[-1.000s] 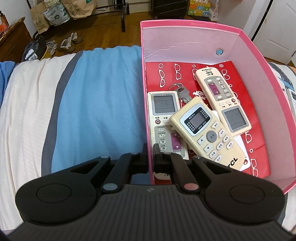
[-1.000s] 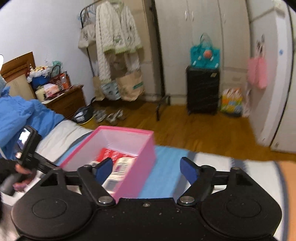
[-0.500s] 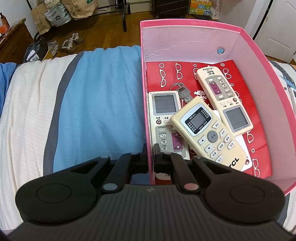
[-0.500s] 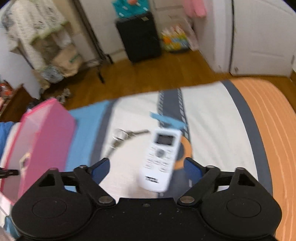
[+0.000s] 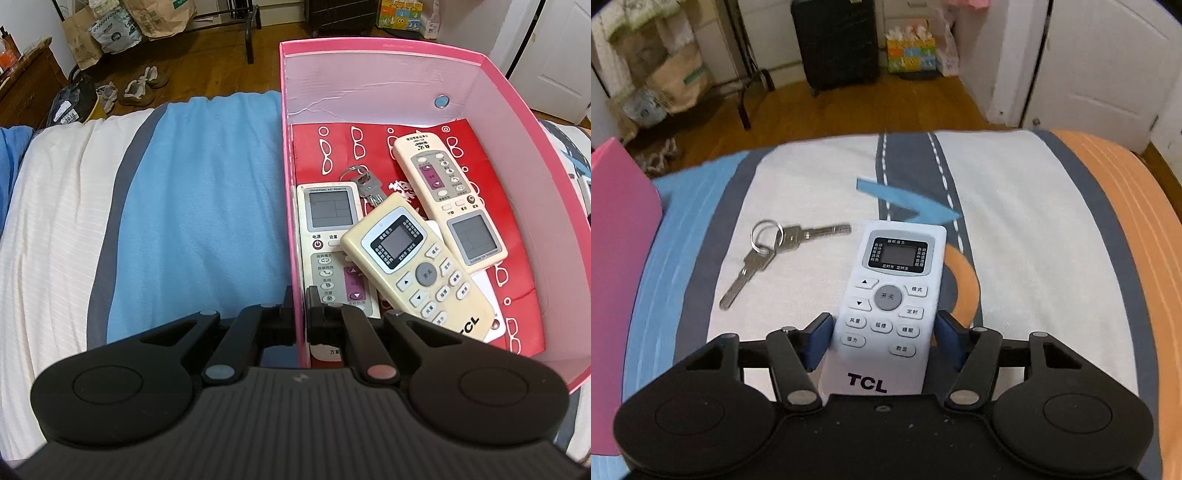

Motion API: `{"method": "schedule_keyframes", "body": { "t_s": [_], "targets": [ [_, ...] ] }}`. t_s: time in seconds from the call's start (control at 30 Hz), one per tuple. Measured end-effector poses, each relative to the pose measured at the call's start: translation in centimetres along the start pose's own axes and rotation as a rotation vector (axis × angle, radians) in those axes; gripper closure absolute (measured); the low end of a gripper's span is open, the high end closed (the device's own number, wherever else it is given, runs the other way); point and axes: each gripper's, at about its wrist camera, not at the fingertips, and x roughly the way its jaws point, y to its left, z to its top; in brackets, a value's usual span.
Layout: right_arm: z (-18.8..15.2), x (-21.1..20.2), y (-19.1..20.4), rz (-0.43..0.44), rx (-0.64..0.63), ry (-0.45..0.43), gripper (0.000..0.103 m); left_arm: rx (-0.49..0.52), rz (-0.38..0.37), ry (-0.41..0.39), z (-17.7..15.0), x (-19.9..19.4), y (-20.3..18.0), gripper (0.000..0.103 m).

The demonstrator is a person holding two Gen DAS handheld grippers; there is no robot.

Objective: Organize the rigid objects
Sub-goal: 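Move the right gripper to the white TCL remote and grasp it, then carry the white TCL remote into the pink box and release it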

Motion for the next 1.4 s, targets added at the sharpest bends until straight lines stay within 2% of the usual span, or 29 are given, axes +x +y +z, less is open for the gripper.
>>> {"method": "schedule_keyframes", "body": {
  "t_s": [0.1, 0.17, 0.2, 0.33, 0.4, 0.5, 0.67, 0.83, 1.0, 1.07, 1.1, 1.2, 1.33, 1.4],
  "targets": [
    [-0.4, -0.5, 0.6, 0.013, 0.01, 0.072, 0.037, -0.001, -0.002, 0.0, 0.0, 0.0, -0.1, 0.099],
    [-0.8, -0.4, 1.6, 0.022, -0.059, 0.146, 0.035, 0.002, 0.001, -0.001, 0.0, 0.0, -0.1, 0.099],
    [-1.0, -0.5, 2.1, 0.014, -0.093, 0.152, 0.035, 0.002, 0.0, -0.001, 0.0, 0.0, -0.1, 0.099],
    [-1.1, 0.0, 2.3, 0.001, -0.102, 0.094, 0.03, -0.003, -0.003, 0.001, 0.0, 0.1, -0.1, 0.099],
    [-0.9, 0.2, 2.2, -0.003, -0.103, 0.049, 0.038, -0.007, -0.007, 0.001, 0.0, 0.0, -0.1, 0.099],
    [-1.0, -0.7, 2.3, 0.013, -0.09, 0.025, 0.04, -0.007, -0.006, 0.001, 0.0, 0.0, -0.1, 0.1],
    [-2.2, -5.0, 4.9, 0.118, -0.124, -0.051, 0.04, -0.009, -0.008, 0.001, 0.0, 0.0, -0.1, 0.1],
    [-2.7, -10.8, 8.6, 0.245, -0.208, -0.193, 0.04, -0.001, -0.002, -0.002, -0.2, 0.1, -0.2, 0.1],
    [-3.2, -15.2, 12.2, 0.446, -0.247, -0.336, 0.04, -0.009, -0.006, 0.002, -0.2, 0.1, -0.2, 0.1],
    [-3.5, -16.0, 14.3, 0.54, -0.274, -0.339, 0.04, -0.013, -0.007, 0.001, -0.1, 0.1, -0.2, 0.1],
    [-3.7, -16.2, 15.5, 0.559, -0.302, -0.34, 0.04, -0.01, -0.005, -0.001, -0.2, 0.1, -0.2, 0.1],
    [-4.3, -16.0, 19.3, 0.549, -0.398, -0.344, 0.04, -0.005, -0.002, -0.005, -0.2, 0.0, -0.3, 0.1],
    [-4.5, -14.0, 22.9, 0.552, -0.437, -0.311, 0.04, -0.006, -0.011, -0.003, -0.2, -0.1, -0.1, 0.1],
    [-4.8, -12.8, 24.3, 0.503, -0.47, -0.291, 0.04, -0.011, -0.018, -0.003, -0.2, -0.1, 0.0, 0.1]
  ]
}}
